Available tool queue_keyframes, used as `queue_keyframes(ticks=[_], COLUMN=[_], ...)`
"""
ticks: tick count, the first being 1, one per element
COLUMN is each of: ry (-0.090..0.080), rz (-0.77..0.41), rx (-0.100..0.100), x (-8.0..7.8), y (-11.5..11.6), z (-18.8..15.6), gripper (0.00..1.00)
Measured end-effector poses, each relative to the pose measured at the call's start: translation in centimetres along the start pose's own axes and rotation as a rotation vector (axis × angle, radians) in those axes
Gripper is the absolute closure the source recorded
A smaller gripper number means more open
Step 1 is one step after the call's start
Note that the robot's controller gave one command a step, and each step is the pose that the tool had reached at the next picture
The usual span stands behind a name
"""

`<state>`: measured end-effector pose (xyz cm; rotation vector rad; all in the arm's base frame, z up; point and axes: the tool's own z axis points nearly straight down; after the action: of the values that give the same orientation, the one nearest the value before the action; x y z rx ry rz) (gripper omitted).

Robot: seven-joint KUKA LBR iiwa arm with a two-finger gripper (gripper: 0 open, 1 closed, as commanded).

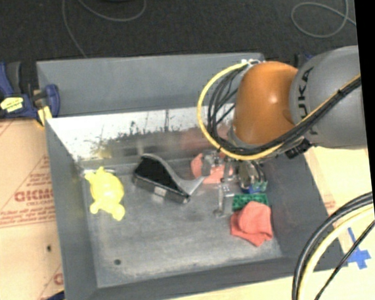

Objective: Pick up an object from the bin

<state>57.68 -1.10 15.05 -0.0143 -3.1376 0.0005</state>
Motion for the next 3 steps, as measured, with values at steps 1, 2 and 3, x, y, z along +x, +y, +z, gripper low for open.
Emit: queue_keyframes(ticks=[1,2,3], ry=[-0.007,-0.007,-0.006], rz=[0.000,0.069,0.104], rx=[0.000,0.000,0.000], x=[-0.1,-0.3,-0.4], y=[0.0,0.7,1.1], z=[-0.5,0.4,0.9], gripper=[0.00,0.00,0.00])
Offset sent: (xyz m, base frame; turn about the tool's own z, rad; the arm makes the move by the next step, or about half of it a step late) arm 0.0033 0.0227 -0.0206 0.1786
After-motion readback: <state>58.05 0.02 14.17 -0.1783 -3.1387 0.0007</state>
